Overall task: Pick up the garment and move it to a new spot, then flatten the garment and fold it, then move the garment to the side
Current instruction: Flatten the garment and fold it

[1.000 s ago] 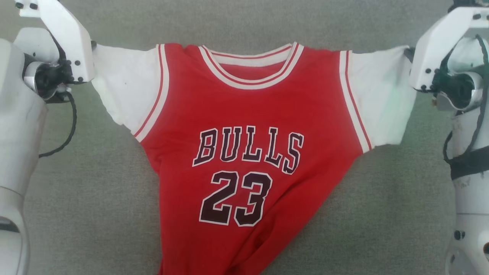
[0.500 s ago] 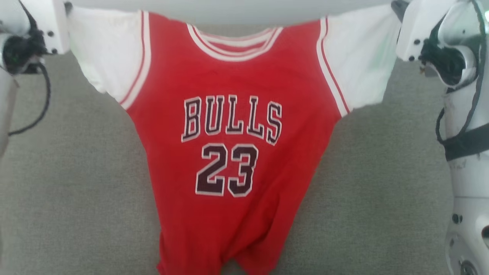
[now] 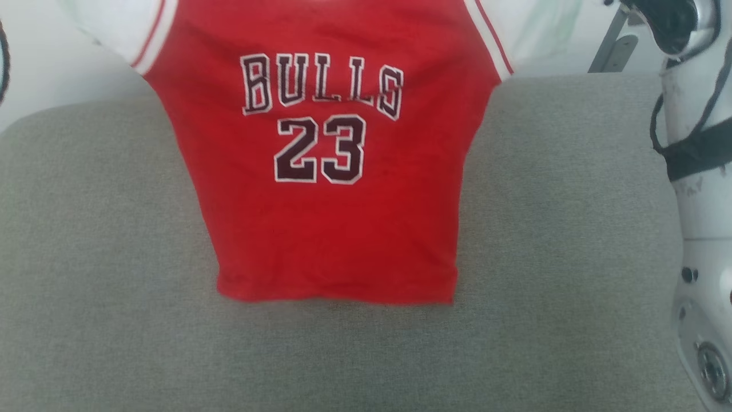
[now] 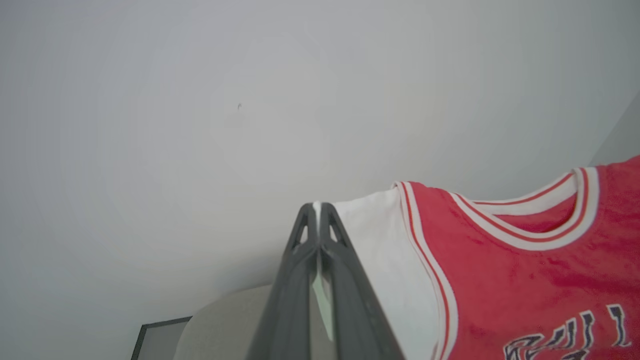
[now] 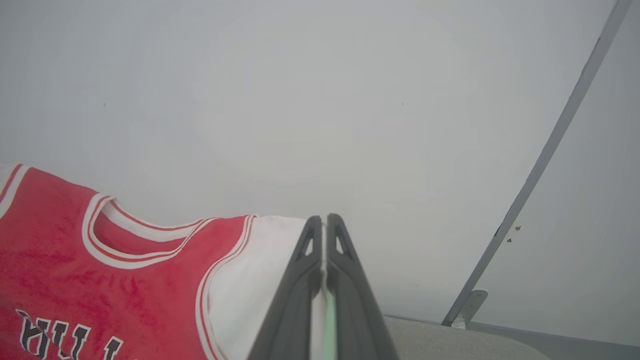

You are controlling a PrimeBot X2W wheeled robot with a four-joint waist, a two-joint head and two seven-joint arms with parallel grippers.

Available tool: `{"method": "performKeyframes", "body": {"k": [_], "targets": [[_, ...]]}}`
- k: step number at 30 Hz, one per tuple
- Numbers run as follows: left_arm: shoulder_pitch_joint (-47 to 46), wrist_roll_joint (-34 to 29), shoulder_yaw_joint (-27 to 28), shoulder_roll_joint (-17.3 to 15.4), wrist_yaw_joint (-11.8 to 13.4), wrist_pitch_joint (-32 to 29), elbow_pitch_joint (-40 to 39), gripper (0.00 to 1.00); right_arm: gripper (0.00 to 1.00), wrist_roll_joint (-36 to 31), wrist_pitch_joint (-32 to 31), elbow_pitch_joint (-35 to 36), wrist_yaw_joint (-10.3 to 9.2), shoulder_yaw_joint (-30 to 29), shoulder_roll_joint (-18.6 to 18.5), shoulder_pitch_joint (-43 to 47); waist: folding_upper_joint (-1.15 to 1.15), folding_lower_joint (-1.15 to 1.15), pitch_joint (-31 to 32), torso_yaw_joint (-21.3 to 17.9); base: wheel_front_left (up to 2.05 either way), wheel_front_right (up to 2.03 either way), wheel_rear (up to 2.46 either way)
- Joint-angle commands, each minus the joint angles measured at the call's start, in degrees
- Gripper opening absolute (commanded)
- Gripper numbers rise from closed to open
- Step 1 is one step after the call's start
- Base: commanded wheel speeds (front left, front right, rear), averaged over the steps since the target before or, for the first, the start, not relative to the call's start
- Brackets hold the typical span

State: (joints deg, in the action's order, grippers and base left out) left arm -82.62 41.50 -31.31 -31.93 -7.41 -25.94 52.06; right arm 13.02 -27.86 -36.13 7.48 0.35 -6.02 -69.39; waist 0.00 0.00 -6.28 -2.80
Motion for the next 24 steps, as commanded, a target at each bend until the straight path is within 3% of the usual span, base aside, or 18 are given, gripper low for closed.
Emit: {"method": "performKeyframes", "body": {"k": [1,13,24], "targets": [[-1.3,-0.6,0.0,-0.2,0.0,0.6,-0.2,0.0,0.0,0.0,1.3,-0.7,0.03,0.7,0.2,-1.3,0.0,0.0,0.4,-0.4,0.0,0.0,0.0],[-8.3,-1.8,0.5,1.2,1.0,6.8,1.3,0.0,0.0,-1.4,12.0,-10.8,0.02,5.6,-1.4,-11.8,0.0,0.0,-5.6,-0.7,0.0,0.0,0.0],[-20.6,-5.7,-0.1,4.3,2.1,19.1,3.6,0.0,0.0,-8.1,30.9,-19.4,0.02,5.3,-3.8,-25.2,0.0,0.0,-16.3,0.4,0.0,0.0,0.0]]}}
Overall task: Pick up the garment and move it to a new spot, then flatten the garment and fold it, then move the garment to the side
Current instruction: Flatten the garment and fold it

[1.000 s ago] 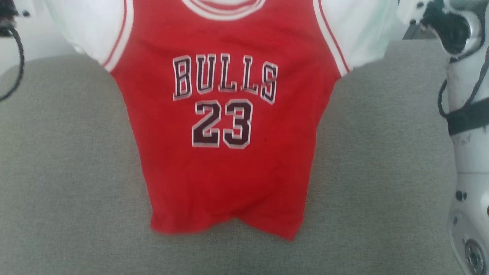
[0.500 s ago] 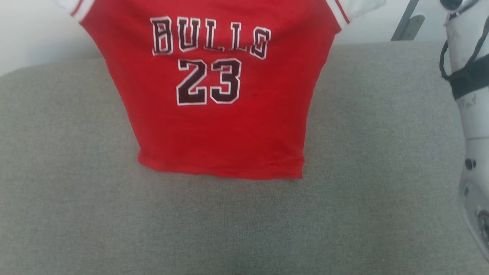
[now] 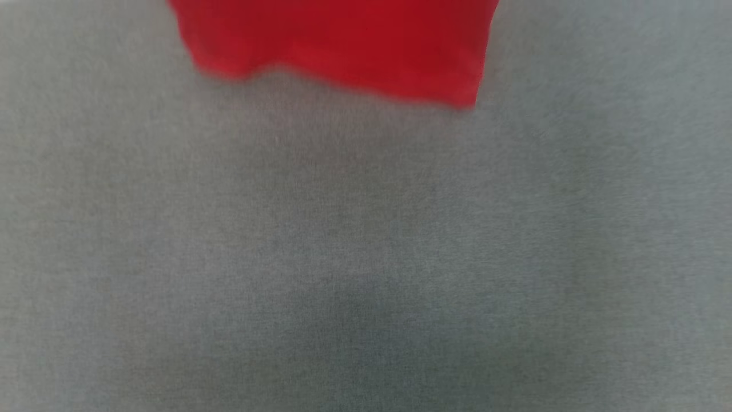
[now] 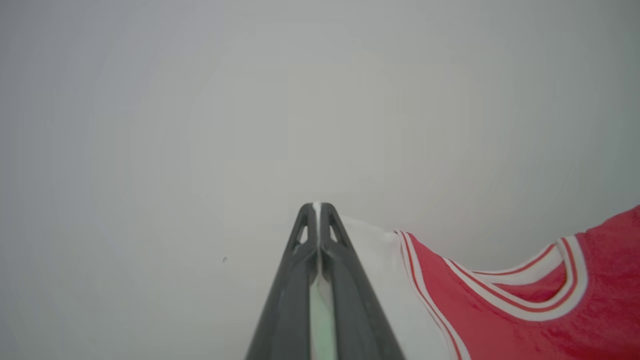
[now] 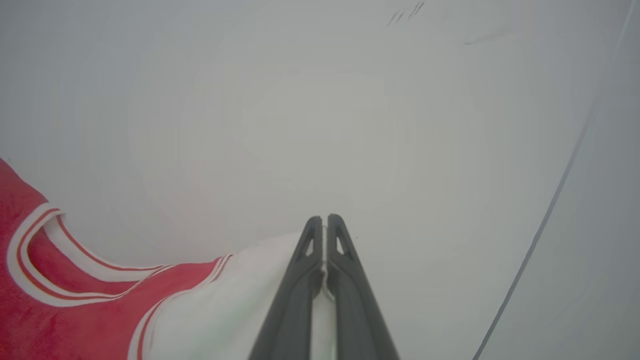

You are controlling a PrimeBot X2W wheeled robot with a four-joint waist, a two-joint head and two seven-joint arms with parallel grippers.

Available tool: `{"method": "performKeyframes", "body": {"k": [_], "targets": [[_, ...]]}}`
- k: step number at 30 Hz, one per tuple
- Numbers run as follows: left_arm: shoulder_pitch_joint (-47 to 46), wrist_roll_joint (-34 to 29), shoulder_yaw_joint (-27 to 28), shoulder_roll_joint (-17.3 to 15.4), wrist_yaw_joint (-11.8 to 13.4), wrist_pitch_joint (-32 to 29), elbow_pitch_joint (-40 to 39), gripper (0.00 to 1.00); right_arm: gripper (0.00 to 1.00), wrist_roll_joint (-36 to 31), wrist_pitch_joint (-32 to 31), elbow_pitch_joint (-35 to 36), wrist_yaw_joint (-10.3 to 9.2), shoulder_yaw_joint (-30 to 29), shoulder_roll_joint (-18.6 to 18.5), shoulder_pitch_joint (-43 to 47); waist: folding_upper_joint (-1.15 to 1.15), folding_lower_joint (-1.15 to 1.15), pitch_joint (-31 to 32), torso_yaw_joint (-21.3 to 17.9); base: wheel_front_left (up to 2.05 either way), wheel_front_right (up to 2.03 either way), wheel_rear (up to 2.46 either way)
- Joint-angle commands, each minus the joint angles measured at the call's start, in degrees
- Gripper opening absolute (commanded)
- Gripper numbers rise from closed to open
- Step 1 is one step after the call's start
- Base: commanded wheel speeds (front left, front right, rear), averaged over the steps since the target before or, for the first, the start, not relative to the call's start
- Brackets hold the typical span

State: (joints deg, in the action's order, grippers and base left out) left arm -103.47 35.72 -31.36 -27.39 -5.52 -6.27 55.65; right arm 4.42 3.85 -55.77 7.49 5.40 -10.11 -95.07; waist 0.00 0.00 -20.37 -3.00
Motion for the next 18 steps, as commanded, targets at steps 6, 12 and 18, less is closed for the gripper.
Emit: {"method": "performKeyframes", "body": {"k": [6,12,18], "targets": [[-6.4,-2.4,-0.3,1.7,0.3,10.2,1.3,0.0,0.0,-8.5,8.8,-2.8,0.01,-4.1,-2.1,-7.1,0.0,0.0,-8.1,2.2,0.0,0.0,0.0],[-5.0,-1.7,-0.9,3.8,-1.0,17.2,6.3,0.0,0.0,-16.7,11.1,-5.9,0.01,-7.3,-1.4,-7.0,0.0,0.0,-11.1,4.1,0.0,0.0,0.0],[2.3,1.6,-2.3,5.6,-1.9,17.5,9.3,0.0,0.0,-16.1,11.4,-11.6,0.01,-4.9,0.8,-0.9,0.0,0.0,-8.8,5.1,0.0,0.0,0.0]]}}
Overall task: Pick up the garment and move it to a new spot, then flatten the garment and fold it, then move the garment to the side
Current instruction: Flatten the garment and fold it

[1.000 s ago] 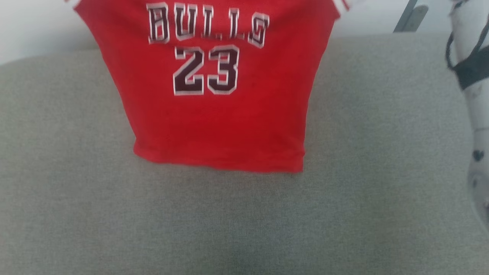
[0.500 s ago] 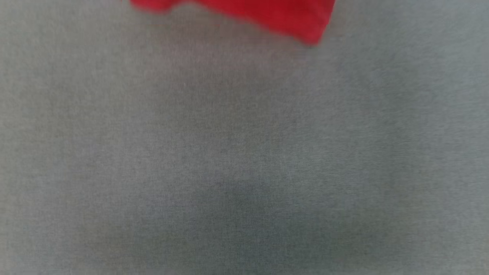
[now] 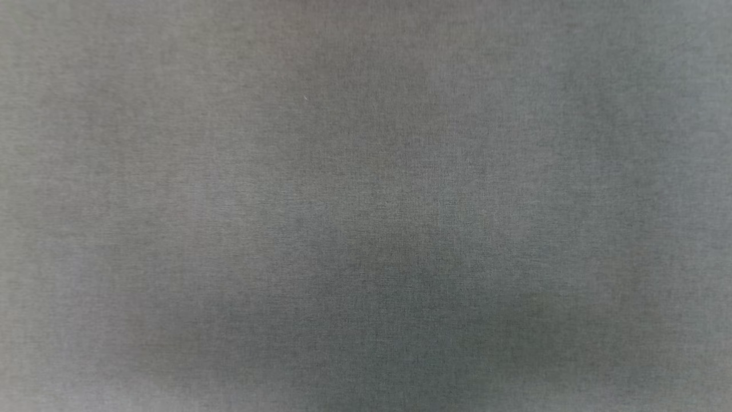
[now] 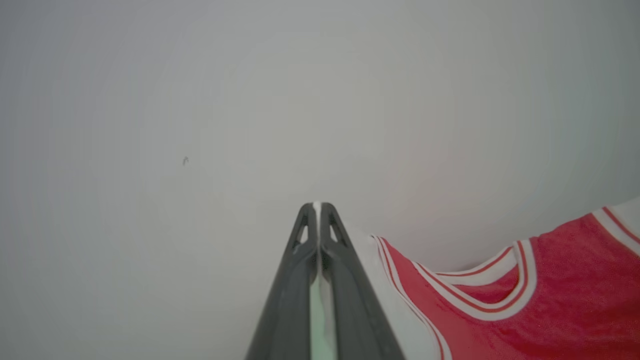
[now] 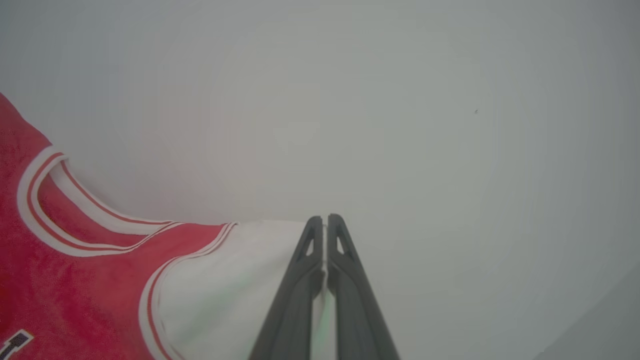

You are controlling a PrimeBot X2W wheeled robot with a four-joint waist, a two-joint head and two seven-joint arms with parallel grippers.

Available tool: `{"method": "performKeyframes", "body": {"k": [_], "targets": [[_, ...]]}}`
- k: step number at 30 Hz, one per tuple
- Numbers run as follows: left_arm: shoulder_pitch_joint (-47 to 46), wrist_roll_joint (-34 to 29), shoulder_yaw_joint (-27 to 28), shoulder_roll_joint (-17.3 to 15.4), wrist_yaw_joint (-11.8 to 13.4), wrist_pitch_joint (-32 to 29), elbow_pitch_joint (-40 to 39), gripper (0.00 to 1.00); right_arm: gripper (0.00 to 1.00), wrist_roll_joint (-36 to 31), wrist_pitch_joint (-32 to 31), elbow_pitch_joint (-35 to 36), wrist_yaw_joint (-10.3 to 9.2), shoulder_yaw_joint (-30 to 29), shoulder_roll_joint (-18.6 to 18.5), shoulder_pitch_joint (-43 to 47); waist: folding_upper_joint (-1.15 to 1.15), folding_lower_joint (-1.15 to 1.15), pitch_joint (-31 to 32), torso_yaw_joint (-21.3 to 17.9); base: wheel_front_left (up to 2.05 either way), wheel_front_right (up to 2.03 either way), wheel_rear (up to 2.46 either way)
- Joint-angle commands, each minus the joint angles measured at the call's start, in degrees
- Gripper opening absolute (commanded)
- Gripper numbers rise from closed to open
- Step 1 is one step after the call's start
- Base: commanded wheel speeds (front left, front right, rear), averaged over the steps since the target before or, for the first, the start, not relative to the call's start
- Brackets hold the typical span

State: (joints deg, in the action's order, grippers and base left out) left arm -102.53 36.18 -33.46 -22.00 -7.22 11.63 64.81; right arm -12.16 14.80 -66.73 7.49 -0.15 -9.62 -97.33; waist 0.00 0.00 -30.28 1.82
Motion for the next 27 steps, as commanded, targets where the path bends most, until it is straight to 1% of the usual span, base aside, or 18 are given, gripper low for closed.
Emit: {"method": "performKeyframes", "body": {"k": [1,3,6,8,12,14,15,17,18,20,21,22,23,27], "targets": [[3.2,1.7,-0.8,0.4,-0.2,-0.7,-0.2,0.0,0.0,1.4,0.4,-1.6,0.01,1.1,0.7,2.7,0.0,0.0,1.8,0.4,0.0,0.0,0.0],[7.3,4.0,-1.9,0.5,-0.2,-2.4,-2.0,0.0,0.0,3.7,0.4,-3.2,0.01,2.6,2.0,5.2,0.0,0.0,3.3,0.6,0.0,0.0,0.0],[13.8,8.2,-4.0,-0.9,-0.2,-5.6,-6.2,0.0,0.0,8.3,0.4,-4.5,0.01,5.4,3.3,9.7,0.0,0.0,5.8,0.9,0.0,0.0,0.0],[18.3,11.6,-5.5,-2.3,-0.3,-8.3,-10.0,0.0,0.0,11.0,0.4,-5.0,0.01,9.3,4.2,12.8,0.0,0.0,7.5,1.0,0.0,0.0,0.0],[26.6,16.5,-8.0,-6.7,-0.3,-12.9,-17.0,0.0,0.0,18.5,0.4,-4.0,0.01,16.3,4.5,19.1,0.0,0.0,10.5,1.0,0.0,0.0,0.0],[30.8,19.0,-8.7,-8.7,-0.3,-14.9,-20.7,0.0,0.0,23.0,-0.7,-1.8,0.01,20.2,4.3,22.6,0.0,0.0,11.8,0.8,0.0,0.0,0.0],[32.9,19.9,-8.8,-10.0,-0.3,-15.7,-22.4,0.0,0.0,25.3,-1.6,-0.2,0.01,22.5,3.5,24.4,0.0,0.0,12.3,0.8,0.0,0.0,0.0],[37.2,22.0,-9.2,-12.1,-0.3,-17.2,-26.5,0.0,0.0,30.3,-4.2,4.3,0.01,27.4,1.3,28.5,0.0,0.0,13.3,0.7,0.0,0.0,0.0],[39.6,22.9,-9.4,-13.4,-0.3,-18.1,-28.4,0.0,0.0,33.2,-5.6,7.3,0.01,29.6,-0.4,30.5,0.0,0.0,13.7,0.6,0.0,0.0,0.0],[44.1,24.8,-9.2,-15.3,0.1,-19.4,-32.6,0.0,0.0,38.6,-8.9,13.9,0.01,34.2,-4.5,34.5,0.0,0.0,14.4,0.4,0.0,0.0,0.0],[46.5,25.4,-9.4,-16.5,0.6,-20.2,-35.1,0.0,0.0,41.2,-10.5,17.6,0.01,36.1,-7.1,36.7,0.0,0.0,14.7,0.3,0.0,0.0,0.0],[48.7,26.0,-9.4,-17.9,1.6,-20.5,-37.3,0.0,0.0,43.6,-11.9,21.2,0.01,37.8,-9.7,38.7,0.0,0.0,14.9,0.2,0.0,0.0,0.0],[48.7,26.0,-9.4,-17.9,1.6,-20.5,-37.3,0.0,0.0,43.6,-11.9,21.2,0.01,37.8,-9.7,38.7,0.0,0.0,14.9,0.2,0.0,0.0,0.0],[58.5,29.1,-9.1,-22.7,5.8,-21.8,-46.8,0.0,0.0,51.8,-17.2,35.5,0.01,43.0,-19.6,46.6,0.0,0.0,15.6,-0.2,0.0,0.0,0.0]]}}
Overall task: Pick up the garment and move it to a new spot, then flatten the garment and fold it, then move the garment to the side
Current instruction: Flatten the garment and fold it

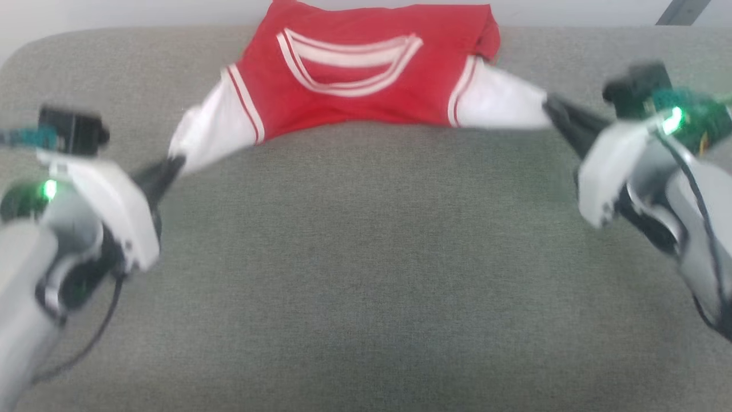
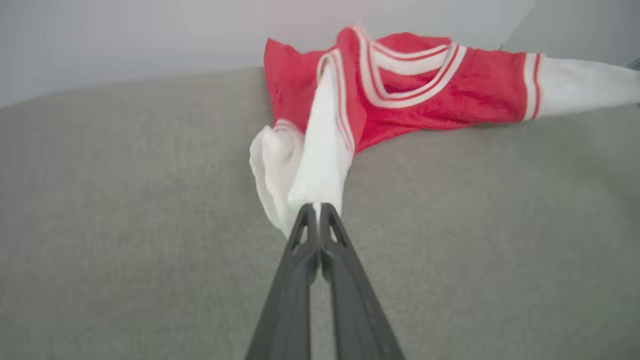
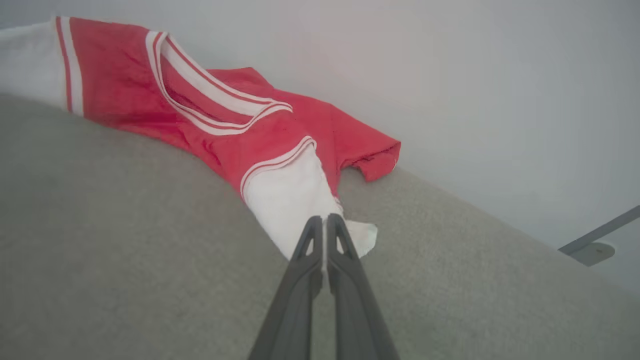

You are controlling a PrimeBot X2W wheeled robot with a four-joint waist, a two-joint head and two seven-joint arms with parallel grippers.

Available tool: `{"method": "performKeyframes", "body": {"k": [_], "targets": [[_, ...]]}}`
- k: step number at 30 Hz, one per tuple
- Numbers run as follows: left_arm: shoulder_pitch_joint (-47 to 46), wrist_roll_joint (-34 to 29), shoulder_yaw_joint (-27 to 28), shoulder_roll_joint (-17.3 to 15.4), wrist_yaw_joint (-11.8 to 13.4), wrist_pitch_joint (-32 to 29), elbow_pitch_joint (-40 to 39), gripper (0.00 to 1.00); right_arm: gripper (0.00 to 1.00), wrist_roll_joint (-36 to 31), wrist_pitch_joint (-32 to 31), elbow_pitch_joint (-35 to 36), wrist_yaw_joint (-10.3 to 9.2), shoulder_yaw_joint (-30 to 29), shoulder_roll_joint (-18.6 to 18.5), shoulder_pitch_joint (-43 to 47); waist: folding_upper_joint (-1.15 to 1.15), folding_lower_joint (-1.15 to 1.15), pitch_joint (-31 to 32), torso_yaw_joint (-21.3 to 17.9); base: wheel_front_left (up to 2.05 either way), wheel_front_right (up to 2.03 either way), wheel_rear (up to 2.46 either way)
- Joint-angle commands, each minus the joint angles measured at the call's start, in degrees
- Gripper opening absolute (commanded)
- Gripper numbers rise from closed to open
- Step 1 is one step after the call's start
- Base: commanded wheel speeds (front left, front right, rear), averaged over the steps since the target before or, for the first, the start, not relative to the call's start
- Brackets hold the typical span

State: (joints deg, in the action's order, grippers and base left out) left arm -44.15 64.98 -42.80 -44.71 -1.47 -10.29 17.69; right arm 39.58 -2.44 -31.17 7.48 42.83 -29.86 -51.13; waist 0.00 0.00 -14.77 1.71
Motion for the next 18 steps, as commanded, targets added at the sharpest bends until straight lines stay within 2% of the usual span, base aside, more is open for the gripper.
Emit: {"method": "performKeyframes", "body": {"k": [1,5,9,14,18], "targets": [[2.5,1.1,0.1,-1.3,1.3,-0.3,-1.9,0.0,0.0,1.7,-1.0,3.0,0.02,0.7,-1.8,2.1,0.0,0.0,0.2,-0.2,0.0,0.0,0.0],[11.2,2.7,-0.2,-6.0,6.3,-0.6,-9.9,0.0,0.0,6.7,-5.6,13.1,0.02,2.3,-9.5,8.4,0.0,0.0,0.2,-0.7,0.0,0.0,0.0],[17.7,4.4,-0.7,-9.8,9.8,-0.9,-14.3,0.0,0.0,9.8,-9.0,19.2,0.02,2.2,-14.8,14.0,0.0,0.0,0.1,-0.9,0.0,0.0,0.0],[23.0,5.1,-2.4,-12.3,12.6,-2.6,-15.6,0.0,0.0,11.8,-13.6,22.8,0.03,2.1,-18.4,19.8,0.0,0.0,0.1,-1.3,0.0,0.0,0.0],[25.9,7.1,-3.2,-12.9,15.0,-4.4,-15.9,0.0,0.0,14.5,-17.4,24.1,0.02,1.6,-19.9,24.2,0.0,0.0,0.2,-1.5,0.0,0.0,0.0]]}}
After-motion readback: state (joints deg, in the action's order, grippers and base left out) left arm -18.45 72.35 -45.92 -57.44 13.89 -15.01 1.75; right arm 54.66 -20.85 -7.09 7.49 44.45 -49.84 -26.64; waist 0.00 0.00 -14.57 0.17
